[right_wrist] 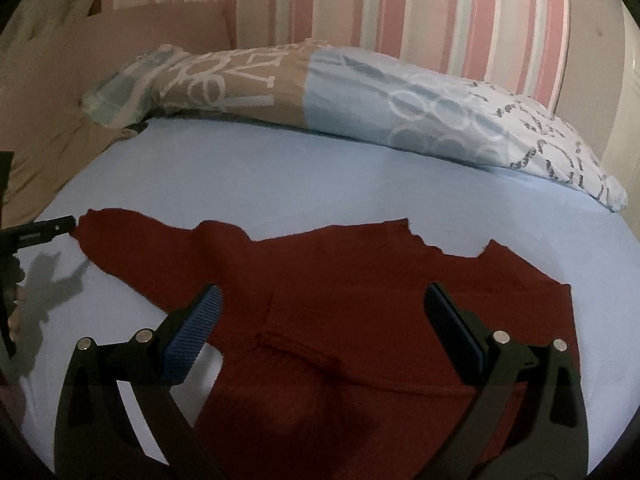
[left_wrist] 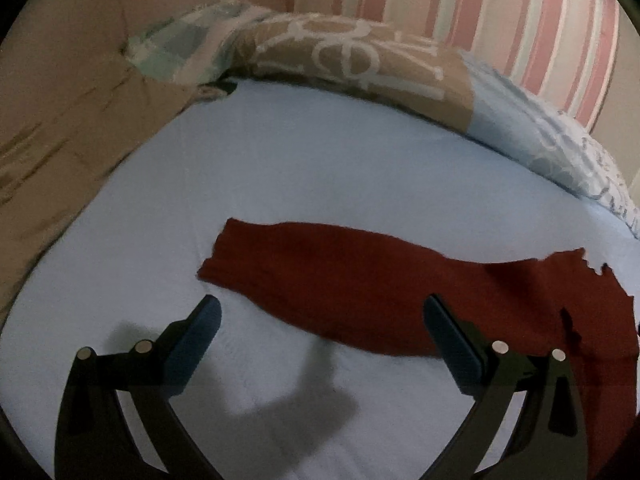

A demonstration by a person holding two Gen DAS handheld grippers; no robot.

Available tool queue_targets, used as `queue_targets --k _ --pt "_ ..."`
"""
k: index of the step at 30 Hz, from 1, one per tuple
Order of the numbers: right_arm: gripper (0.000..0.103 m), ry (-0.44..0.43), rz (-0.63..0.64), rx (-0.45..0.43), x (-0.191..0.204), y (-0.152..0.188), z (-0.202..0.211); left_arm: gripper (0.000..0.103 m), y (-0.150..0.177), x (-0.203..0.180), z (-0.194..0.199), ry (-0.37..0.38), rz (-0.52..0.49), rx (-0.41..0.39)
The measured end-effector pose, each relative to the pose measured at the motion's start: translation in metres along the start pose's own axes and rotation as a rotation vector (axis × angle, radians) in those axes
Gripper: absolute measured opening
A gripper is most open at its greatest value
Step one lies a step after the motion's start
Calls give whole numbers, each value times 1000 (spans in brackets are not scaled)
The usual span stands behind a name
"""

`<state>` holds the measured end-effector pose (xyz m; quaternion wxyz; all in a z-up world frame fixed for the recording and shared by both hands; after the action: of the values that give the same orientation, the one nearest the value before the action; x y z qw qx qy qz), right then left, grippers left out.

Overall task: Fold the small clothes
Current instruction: 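Move the left gripper toward the other sweater sleeve cuff, then grasp the other sleeve cuff with the left gripper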

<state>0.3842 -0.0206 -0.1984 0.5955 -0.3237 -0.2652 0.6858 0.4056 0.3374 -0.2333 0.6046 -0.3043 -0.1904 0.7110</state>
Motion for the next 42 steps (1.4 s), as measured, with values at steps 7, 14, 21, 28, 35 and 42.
queue_targets --k 7,14,21,28,35,42 --pt "100 -27 -14 2 10 -8 -14 101 6 31 -23 13 117 7" --pt "100 -6 37 4 14 -1 -16 101 2 69 -41 107 324 -4" --pt "100 15 49 37 10 3 -25 79 -4 65 -66 -38 207 66" --pt "100 36 38 55 2 8 -30 17 -11 56 -69 -30 128 65" --pt "100 54 4 42 -18 4 -27 15 -14 6 -43 -19 -17 19" --pt "100 93 -70 32 -68 -3 -19 15 -8 -94 -10 62 -135 9"
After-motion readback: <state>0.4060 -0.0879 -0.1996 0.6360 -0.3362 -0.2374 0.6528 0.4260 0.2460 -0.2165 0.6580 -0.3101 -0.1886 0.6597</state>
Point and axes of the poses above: each gripper's, at about its wrist camera, not at the fingertips, and z roughly against the way its jaws point, x to its left, y to its underside, the point moved 5 cm from there along -z, roughly the way its jaws point, and after that the axes turned 8 degrees about y, right-handed, at the moved point
